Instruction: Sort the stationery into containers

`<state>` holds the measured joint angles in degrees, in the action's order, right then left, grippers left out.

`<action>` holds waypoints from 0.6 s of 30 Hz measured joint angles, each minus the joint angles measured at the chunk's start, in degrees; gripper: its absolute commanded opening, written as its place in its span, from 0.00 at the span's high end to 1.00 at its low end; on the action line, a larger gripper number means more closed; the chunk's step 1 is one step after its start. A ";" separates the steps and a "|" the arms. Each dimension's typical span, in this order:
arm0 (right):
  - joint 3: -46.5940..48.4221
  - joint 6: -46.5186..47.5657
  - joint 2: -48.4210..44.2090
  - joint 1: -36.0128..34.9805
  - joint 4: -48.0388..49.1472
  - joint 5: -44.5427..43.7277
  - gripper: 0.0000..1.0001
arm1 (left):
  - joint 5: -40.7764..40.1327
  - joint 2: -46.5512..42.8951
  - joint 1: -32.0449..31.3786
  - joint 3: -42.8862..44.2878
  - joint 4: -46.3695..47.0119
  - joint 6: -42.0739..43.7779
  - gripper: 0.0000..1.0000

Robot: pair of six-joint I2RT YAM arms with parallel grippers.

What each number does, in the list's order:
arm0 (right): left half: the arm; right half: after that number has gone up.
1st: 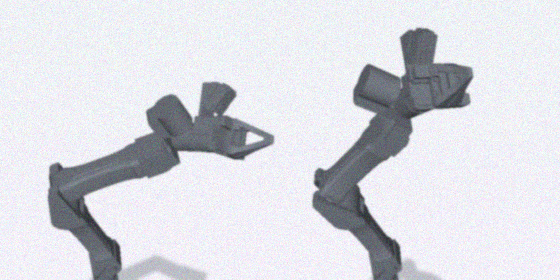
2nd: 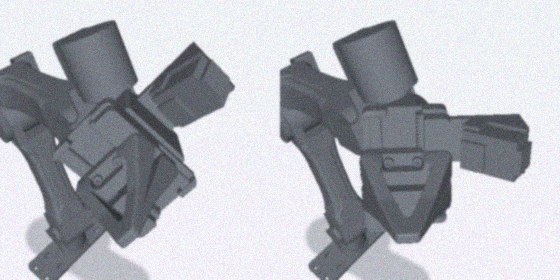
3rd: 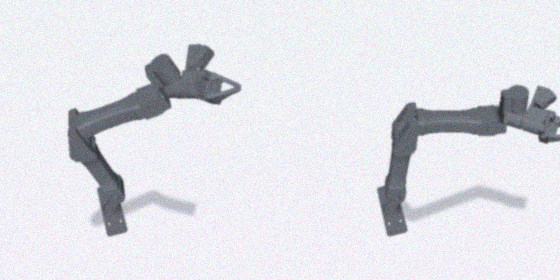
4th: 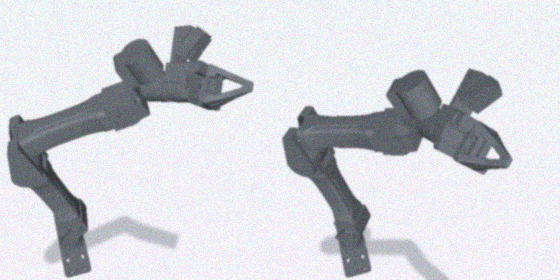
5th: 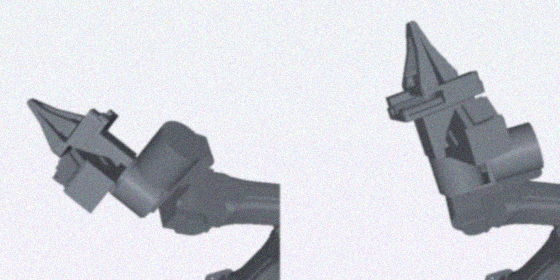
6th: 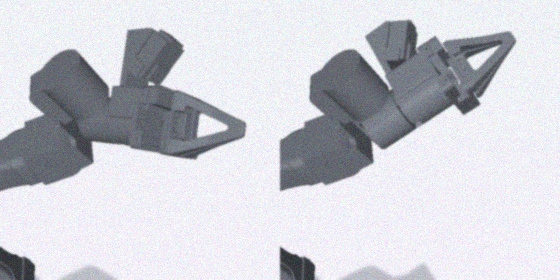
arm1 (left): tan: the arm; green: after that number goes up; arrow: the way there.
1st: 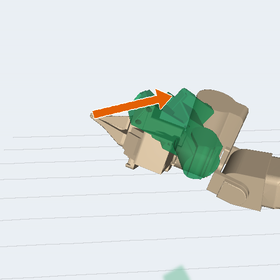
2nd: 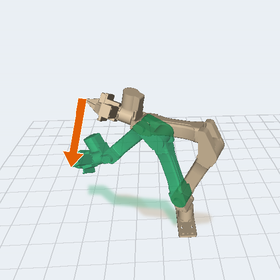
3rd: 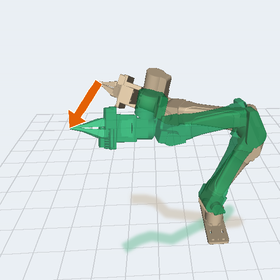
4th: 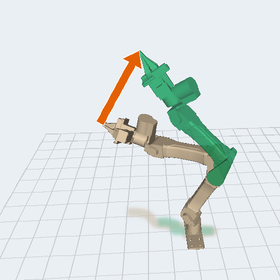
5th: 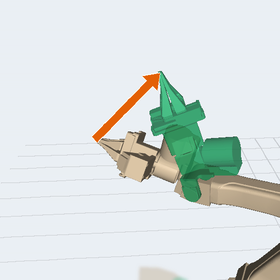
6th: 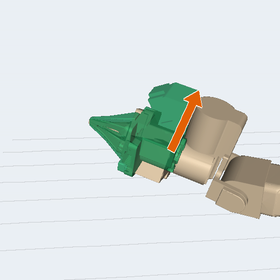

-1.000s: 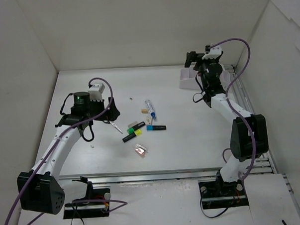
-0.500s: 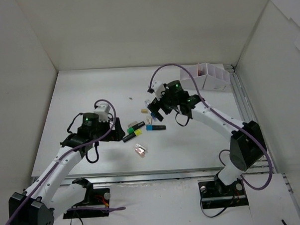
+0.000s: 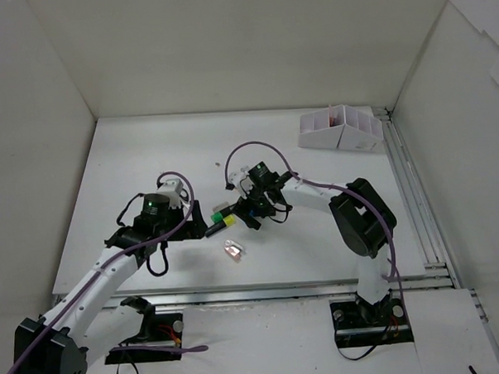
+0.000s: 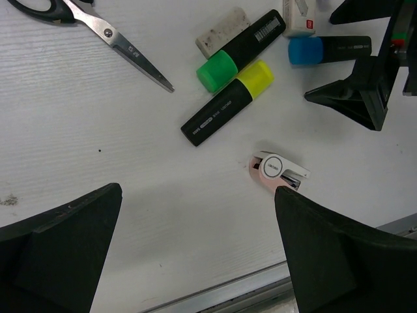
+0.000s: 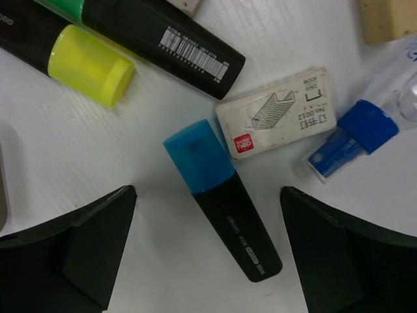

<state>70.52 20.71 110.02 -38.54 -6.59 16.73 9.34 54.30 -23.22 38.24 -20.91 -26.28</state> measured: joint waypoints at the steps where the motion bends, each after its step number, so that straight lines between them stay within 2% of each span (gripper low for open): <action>1: 0.17 -0.02 0.68 -0.17 -0.02 -0.22 0.10 | -0.15 0.42 0.00 0.00 0.02 0.02 0.01; 4: 0.72 -0.22 1.09 -0.52 -0.07 -0.96 0.18 | -0.46 1.51 0.00 0.00 0.04 0.13 0.01; 5: 0.74 -0.28 1.09 -0.57 -0.09 -1.18 0.30 | -0.48 1.75 0.00 0.00 0.09 0.20 0.01; 6: 0.74 -0.31 1.09 -0.57 -0.24 -1.40 0.36 | -0.50 1.92 0.00 0.00 0.13 0.28 0.01; 7: 0.72 -0.52 1.09 -0.63 -0.39 -1.46 0.55 | -0.57 2.10 0.00 0.00 0.15 0.37 0.00; 8: 0.72 -0.68 1.09 -0.85 -0.50 -1.51 0.65 | -0.66 2.23 0.00 0.00 0.17 0.48 0.01; 10: 0.57 -1.31 1.09 -1.01 -0.50 -1.90 0.76 | -0.68 2.38 0.00 0.00 0.20 0.66 0.00; 11: 0.44 -1.29 1.03 -1.14 -0.48 -2.08 0.86 | -0.68 2.45 0.00 0.00 0.20 0.76 0.01; 14: -0.24 -1.51 0.35 -1.70 -0.28 -2.71 0.95 | -0.70 2.45 0.00 0.00 0.20 1.20 0.01; 18: -2.95 -1.64 -3.45 -2.43 -0.94 -2.71 1.00 | -0.63 2.43 0.00 0.00 0.35 2.23 0.00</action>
<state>67.57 19.07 106.56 -40.97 -7.53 14.02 8.71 56.73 -23.22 38.24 -20.56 -24.05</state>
